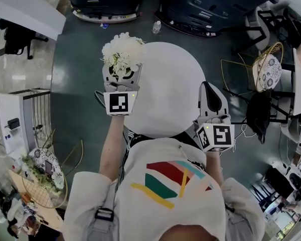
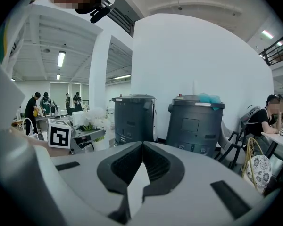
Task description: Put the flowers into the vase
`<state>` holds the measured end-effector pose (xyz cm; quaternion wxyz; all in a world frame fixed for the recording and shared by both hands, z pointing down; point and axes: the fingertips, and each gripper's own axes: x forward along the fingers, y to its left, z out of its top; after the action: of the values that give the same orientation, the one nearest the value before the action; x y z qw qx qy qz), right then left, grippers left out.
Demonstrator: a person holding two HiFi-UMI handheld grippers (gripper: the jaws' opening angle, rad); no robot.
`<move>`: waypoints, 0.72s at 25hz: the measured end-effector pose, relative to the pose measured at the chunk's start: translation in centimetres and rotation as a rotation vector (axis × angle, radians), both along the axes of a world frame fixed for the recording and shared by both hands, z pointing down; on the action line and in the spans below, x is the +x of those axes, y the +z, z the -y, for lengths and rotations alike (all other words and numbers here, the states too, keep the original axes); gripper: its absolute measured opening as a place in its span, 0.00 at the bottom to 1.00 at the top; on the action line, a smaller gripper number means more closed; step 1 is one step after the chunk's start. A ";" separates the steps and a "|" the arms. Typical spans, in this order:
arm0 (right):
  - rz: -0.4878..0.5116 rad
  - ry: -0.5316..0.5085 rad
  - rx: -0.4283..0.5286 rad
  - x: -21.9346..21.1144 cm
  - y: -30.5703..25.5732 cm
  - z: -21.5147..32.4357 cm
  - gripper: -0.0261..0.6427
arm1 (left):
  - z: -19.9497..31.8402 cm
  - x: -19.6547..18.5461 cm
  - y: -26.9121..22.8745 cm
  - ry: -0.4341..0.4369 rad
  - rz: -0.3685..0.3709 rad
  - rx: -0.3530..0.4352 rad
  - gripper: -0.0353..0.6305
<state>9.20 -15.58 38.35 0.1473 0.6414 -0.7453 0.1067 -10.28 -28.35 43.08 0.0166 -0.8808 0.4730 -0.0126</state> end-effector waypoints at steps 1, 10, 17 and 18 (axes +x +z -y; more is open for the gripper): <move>0.000 -0.002 -0.001 -0.1 0.0 0.0 0.06 | -0.1 0.0 0.2 0.000 -0.002 -0.005 0.47; 0.001 -0.030 -0.001 -1.4 -0.1 -0.3 0.06 | -1.5 0.1 2.5 0.053 -0.015 -0.119 0.65; 0.001 -0.041 0.005 -1.7 -0.2 -1.4 0.06 | -2.9 0.0 5.1 0.048 0.016 -0.189 0.72; 0.001 -0.042 0.007 -1.7 -0.2 -1.6 0.06 | -3.1 -0.1 5.3 0.046 0.018 -0.197 0.72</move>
<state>7.51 -13.99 38.11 0.1471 0.6261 -0.7590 0.1014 -10.38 -25.20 48.41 -0.0655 -0.8887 0.4488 -0.0667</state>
